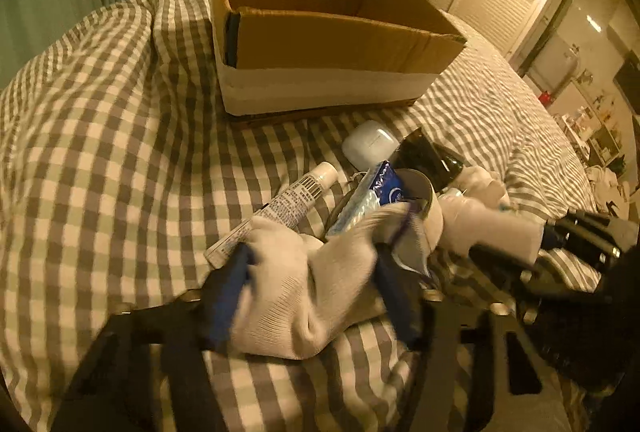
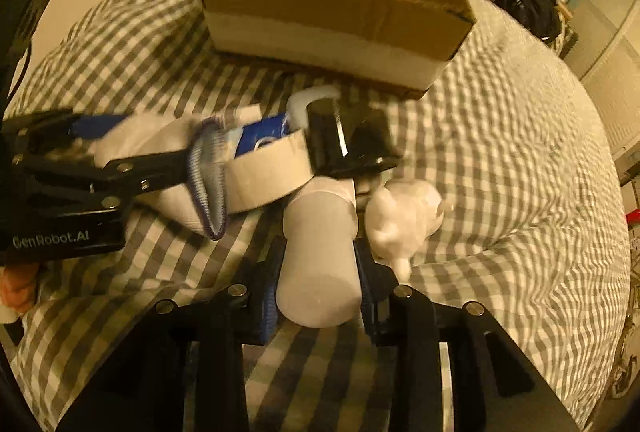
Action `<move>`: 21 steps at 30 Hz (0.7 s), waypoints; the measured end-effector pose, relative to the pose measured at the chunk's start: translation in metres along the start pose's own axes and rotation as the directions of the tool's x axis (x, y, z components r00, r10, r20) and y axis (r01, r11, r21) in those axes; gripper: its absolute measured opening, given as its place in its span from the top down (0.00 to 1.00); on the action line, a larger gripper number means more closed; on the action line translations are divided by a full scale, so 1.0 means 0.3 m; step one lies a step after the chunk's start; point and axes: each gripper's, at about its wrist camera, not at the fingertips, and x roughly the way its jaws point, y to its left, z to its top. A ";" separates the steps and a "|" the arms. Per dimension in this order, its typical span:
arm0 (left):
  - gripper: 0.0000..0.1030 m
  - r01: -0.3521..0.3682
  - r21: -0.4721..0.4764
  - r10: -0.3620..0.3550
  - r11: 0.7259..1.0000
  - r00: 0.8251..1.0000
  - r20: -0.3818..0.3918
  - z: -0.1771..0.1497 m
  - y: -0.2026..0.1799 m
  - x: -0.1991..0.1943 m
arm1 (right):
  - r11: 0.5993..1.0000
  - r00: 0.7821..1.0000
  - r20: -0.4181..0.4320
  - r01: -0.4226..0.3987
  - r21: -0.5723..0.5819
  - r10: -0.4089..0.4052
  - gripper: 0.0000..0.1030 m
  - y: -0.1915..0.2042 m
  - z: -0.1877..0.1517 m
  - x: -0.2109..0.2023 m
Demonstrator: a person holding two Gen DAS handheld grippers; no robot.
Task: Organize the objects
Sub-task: 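Grasp the white socks with the left gripper while the right gripper grasps the white cup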
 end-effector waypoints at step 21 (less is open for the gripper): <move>0.63 -0.064 0.029 0.057 0.998 0.981 0.187 0.025 -0.086 -0.302 | 0.997 0.965 0.262 -0.051 0.057 0.034 0.69 -0.035 0.022 -0.329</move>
